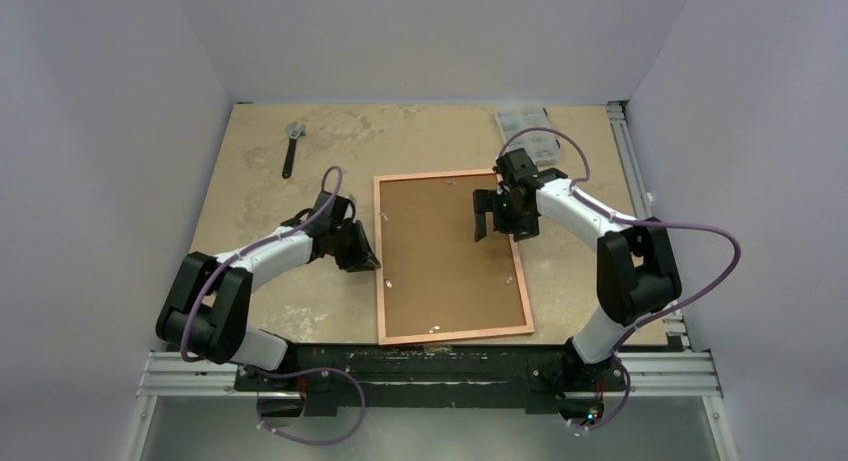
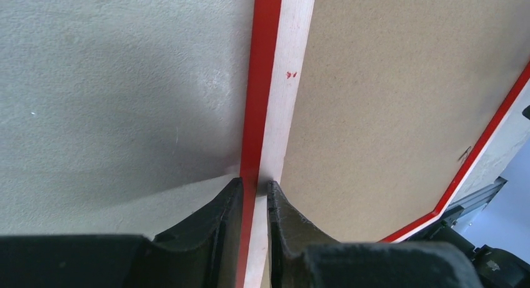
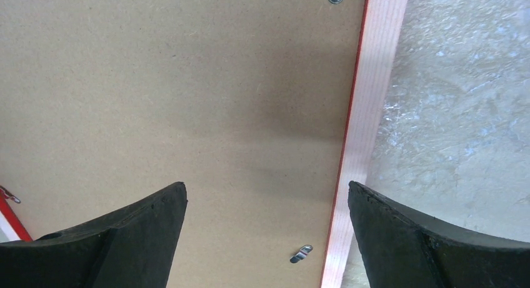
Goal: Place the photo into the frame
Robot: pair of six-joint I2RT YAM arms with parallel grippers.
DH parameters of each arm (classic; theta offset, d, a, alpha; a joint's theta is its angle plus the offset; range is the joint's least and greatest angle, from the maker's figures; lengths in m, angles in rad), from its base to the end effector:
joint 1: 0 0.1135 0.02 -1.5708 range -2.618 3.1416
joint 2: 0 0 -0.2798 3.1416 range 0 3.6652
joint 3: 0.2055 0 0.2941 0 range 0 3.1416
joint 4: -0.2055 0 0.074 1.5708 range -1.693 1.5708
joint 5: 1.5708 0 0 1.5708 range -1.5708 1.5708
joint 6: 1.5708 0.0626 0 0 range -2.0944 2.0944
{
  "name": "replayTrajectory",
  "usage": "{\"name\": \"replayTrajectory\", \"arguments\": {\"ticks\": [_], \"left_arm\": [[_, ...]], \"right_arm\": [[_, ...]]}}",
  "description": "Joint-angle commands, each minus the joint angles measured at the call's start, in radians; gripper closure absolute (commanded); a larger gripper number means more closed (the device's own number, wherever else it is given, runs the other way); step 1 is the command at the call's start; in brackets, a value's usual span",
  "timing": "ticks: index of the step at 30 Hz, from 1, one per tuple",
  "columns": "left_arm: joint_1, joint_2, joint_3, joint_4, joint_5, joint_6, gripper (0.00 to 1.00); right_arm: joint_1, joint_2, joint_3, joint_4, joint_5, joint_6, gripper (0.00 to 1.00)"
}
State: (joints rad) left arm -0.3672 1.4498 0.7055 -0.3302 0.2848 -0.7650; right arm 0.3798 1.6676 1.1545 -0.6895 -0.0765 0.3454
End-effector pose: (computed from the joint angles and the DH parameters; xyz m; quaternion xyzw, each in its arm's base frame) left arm 0.2760 -0.1250 0.1224 -0.1554 0.9475 -0.2465 0.1314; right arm 0.3478 0.1440 0.1757 -0.0239 0.9821 0.1000 0.1577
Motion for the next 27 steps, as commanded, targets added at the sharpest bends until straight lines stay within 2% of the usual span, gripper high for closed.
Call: {"name": "replayTrajectory", "arguments": {"ticks": [1,5,8,13,16,20,27], "left_arm": [[0.005,-0.020,0.008,-0.072,-0.090,0.046,0.82],[0.004,-0.049,0.005,-0.079,-0.087,0.044,0.76],[0.004,-0.081,-0.004,-0.069,-0.065,0.034,0.65],[0.005,-0.114,-0.014,-0.035,-0.006,0.003,0.40],[0.004,-0.098,-0.030,0.020,0.046,-0.016,0.32],[0.004,-0.032,-0.027,0.082,0.093,-0.034,0.31],[0.005,0.057,0.019,0.122,0.114,-0.044,0.31]], "right_arm": [[0.005,-0.052,0.039,0.003,0.047,-0.017,0.01],[0.004,-0.055,0.033,0.011,0.036,-0.004,0.01],[-0.008,-0.057,0.012,0.030,0.016,0.010,0.01],[-0.080,-0.069,-0.055,0.070,-0.073,0.034,0.01],[-0.157,-0.088,-0.122,0.104,-0.131,0.045,0.01],[-0.229,-0.117,-0.194,0.137,-0.188,0.047,0.02],[-0.222,-0.118,-0.281,0.193,-0.290,0.068,0.03]]}}
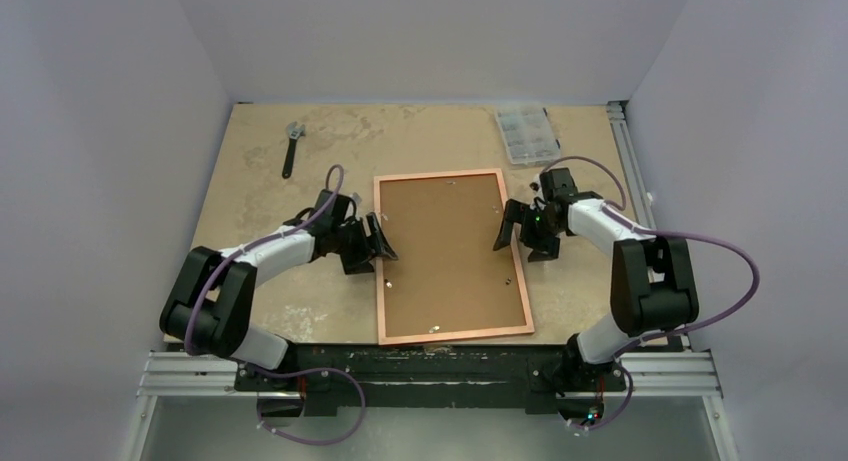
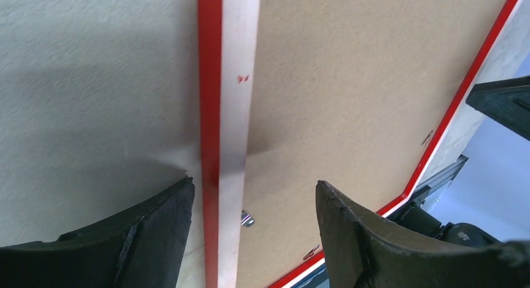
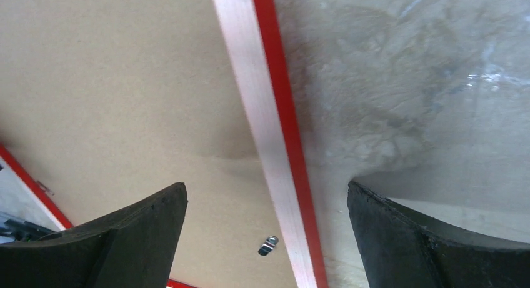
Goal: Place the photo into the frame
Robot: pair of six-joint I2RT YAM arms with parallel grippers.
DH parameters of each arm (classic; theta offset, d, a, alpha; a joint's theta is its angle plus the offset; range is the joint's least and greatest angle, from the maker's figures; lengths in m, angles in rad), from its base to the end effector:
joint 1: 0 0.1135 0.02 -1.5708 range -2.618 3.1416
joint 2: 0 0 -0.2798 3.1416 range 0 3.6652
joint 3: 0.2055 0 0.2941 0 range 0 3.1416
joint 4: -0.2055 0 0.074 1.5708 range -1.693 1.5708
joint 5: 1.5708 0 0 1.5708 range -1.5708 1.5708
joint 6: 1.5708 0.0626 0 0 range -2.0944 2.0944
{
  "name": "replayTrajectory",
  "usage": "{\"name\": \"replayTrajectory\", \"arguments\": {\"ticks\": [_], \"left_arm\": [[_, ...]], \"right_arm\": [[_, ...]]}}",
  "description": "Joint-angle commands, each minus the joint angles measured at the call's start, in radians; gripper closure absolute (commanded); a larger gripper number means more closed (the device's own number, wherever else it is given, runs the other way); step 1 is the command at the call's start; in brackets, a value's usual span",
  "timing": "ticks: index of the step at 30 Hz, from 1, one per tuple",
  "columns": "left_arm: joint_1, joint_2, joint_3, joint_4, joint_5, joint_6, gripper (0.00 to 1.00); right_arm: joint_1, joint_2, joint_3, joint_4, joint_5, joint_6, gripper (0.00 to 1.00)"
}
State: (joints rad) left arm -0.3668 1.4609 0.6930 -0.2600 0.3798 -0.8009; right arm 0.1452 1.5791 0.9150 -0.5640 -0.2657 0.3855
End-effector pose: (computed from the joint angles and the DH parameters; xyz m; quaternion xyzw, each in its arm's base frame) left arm 0.2777 -0.1315 0.1217 -0.1543 0.9348 -0.2969 0.1194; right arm 0.3253 0.0642 0.1365 0.0946 0.9723 0.1703 0.1289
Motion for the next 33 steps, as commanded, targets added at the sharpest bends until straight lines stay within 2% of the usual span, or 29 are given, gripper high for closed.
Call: {"name": "replayTrajectory", "arguments": {"ticks": [1,11,18,27,33], "left_arm": [[0.005,0.053,0.041,0.054,0.021,-0.008,0.31],[0.005,0.084,0.148,-0.038,-0.032,0.025,0.31],[0.005,0.054,0.181,-0.165,-0.152,0.080,0.28],[-0.011,-0.092,0.056,-0.228,-0.242,0.061,0.26],[-0.076,-0.133,0.018,-0.216,-0.281,0.005,0.27]], "right_arm": [[0.023,-0.031,-0.048,0.072,-0.107,0.034,0.03],[0.193,0.004,-0.005,0.108,-0.084,0.107,0.05],[0.218,0.006,0.009,0.106,-0.047,0.119,0.04],[0.218,-0.046,-0.004,0.064,0.000,0.087,0.04],[0.218,-0.062,-0.016,0.052,0.007,0.075,0.04]]}}
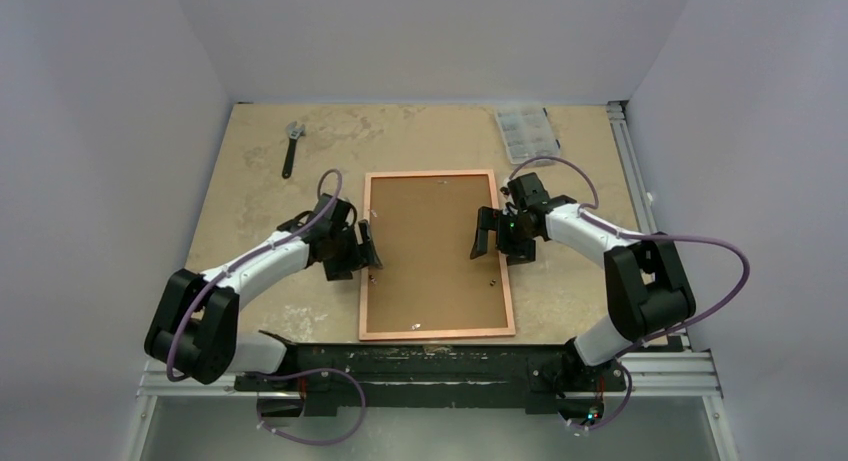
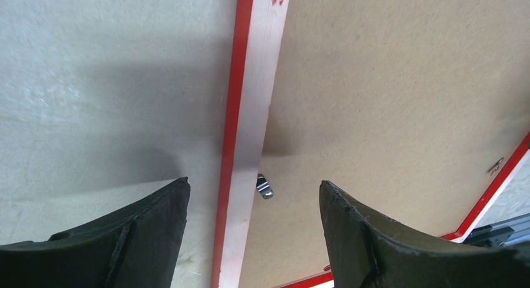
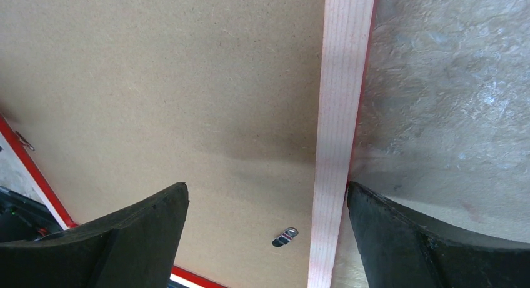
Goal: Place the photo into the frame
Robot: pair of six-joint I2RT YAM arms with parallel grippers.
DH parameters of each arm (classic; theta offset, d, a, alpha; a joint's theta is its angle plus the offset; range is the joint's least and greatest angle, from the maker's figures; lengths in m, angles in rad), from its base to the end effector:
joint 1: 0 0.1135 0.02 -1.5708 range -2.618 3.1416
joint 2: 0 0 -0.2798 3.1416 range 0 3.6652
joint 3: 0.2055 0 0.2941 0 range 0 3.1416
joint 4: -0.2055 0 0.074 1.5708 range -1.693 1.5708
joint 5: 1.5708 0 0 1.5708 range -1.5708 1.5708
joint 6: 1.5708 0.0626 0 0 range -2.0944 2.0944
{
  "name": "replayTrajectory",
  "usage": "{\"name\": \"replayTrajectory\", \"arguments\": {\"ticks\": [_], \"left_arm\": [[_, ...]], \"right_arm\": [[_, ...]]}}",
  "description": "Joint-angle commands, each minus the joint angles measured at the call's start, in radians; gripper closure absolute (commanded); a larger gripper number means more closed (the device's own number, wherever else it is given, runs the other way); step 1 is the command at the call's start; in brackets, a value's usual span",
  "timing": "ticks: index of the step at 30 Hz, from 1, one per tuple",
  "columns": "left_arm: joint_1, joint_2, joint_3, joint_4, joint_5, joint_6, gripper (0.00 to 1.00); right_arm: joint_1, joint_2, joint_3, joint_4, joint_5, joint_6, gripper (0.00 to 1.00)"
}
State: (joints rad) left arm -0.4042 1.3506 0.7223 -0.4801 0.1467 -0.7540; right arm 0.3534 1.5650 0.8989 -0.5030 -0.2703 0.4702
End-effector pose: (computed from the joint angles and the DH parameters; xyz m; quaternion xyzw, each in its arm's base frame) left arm 0.2609 -0.1216 0.1442 -0.1524 0.9589 -0.1848 0.1522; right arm 0.3079 0.1314 0.1389 0.0298 0.9709 0.2001 0.1283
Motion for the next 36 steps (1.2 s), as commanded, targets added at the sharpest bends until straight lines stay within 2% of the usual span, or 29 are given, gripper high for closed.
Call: {"name": "replayTrajectory", "arguments": {"ticks": [1,6,14,22,27,31,32,36], "left_arm": [[-0.053,-0.020,-0.009,0.000,-0.063,-0.047,0.28],[-0.084,0.033,0.024,-0.026,-0.123,-0.071,0.35],[-0.115,0.082,0.044,-0.041,-0.143,-0.086,0.52],[-0.119,0.083,0.032,-0.036,-0.144,-0.087,0.80],[-0.120,0.084,0.039,-0.035,-0.144,-0.081,0.93],[-0.121,0.074,0.049,-0.042,-0.143,-0.075,0.97],[-0.121,0.068,0.053,-0.044,-0.141,-0.074,1.00],[-0.121,0.045,0.056,-0.031,-0.121,-0.074,1.00]], "right_arm": [[0.010,-0.047,-0.002,-0.008,0.010,-0.010,0.04],[0.009,-0.043,-0.011,0.007,0.000,-0.010,0.04],[0.010,-0.031,-0.017,0.016,-0.009,-0.012,0.04],[0.010,-0.020,0.001,0.011,-0.016,-0.017,0.04],[0.010,-0.020,0.005,0.006,-0.018,-0.018,0.04],[0.009,-0.019,0.007,-0.001,-0.015,-0.024,0.04],[0.010,-0.019,0.008,-0.003,-0.014,-0.025,0.04],[0.009,-0.016,0.008,-0.009,-0.013,-0.033,0.04]]}}
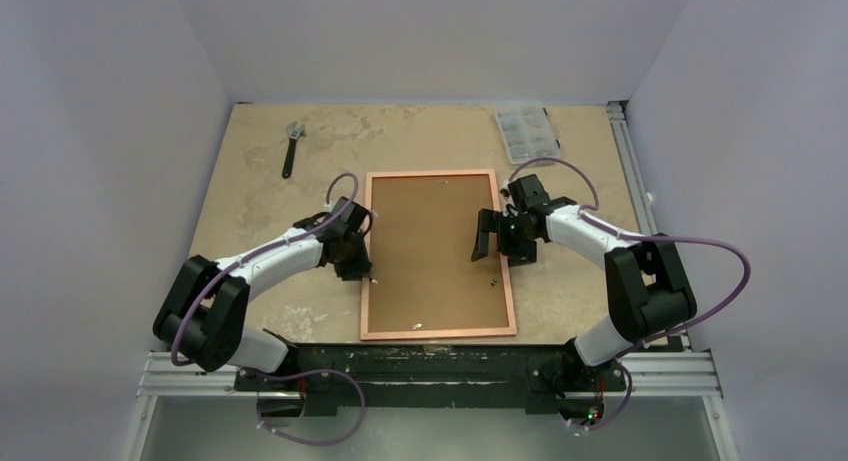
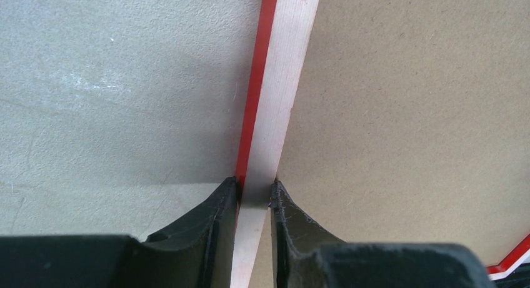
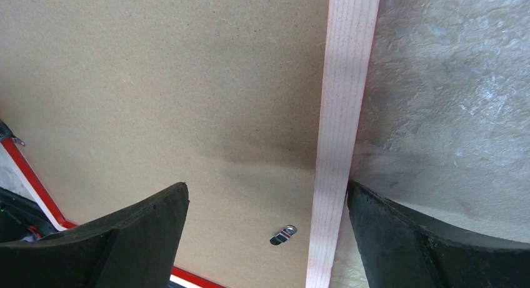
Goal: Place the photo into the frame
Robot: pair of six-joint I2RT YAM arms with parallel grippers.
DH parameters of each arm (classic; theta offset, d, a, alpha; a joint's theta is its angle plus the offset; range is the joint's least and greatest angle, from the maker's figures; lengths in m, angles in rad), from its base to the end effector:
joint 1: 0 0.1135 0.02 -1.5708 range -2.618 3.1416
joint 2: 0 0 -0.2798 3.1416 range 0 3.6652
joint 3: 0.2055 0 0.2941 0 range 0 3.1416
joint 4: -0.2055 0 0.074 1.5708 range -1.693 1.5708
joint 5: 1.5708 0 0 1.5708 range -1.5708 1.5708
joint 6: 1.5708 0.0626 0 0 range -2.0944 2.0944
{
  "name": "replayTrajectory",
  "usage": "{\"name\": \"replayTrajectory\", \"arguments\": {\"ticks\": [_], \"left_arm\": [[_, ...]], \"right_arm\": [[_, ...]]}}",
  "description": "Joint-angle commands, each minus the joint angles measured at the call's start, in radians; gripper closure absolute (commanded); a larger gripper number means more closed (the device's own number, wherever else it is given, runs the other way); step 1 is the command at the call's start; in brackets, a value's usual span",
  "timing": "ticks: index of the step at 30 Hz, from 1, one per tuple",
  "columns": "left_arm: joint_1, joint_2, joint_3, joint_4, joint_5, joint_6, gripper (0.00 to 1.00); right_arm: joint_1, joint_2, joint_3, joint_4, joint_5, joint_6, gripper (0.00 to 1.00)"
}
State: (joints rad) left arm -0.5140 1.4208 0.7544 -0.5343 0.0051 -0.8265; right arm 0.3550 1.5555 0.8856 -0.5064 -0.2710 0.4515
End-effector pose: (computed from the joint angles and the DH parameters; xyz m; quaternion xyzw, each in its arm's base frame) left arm 0.2532 -0.1434 0.1320 -0.1525 0.9710 -0.1163 0.1426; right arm 0.3039 0.1305 0.1375 0.0204 0.9718 0.1980 0.1266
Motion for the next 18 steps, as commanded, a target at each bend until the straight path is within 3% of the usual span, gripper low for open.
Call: {"name": "replayTrajectory", "arguments": {"ticks": [1,6,10,12,14,18], "left_arm": [[-0.012,-0.031,0.026,0.023,0.023,0.001,1.00],[-0.012,-0.065,0.025,0.023,0.027,0.000,0.98],[-0.011,-0.112,0.028,0.018,0.029,-0.001,0.37],[-0.008,-0.131,0.028,0.018,0.030,-0.007,0.22],[-0.006,-0.146,0.024,0.025,0.041,-0.010,0.17],[0.010,-0.147,0.017,0.046,0.078,-0.009,0.15]], "right_arm": [[0.007,-0.005,0.022,-0.007,-0.011,-0.016,0.04],[0.008,-0.003,0.023,-0.009,-0.015,-0.019,0.04],[0.009,-0.001,0.024,-0.013,-0.018,-0.023,0.04],[0.009,-0.003,0.022,-0.012,-0.024,-0.022,0.04],[0.010,-0.003,0.020,-0.012,-0.028,-0.023,0.04],[0.020,0.001,0.028,-0.013,-0.035,-0.021,0.04]]}}
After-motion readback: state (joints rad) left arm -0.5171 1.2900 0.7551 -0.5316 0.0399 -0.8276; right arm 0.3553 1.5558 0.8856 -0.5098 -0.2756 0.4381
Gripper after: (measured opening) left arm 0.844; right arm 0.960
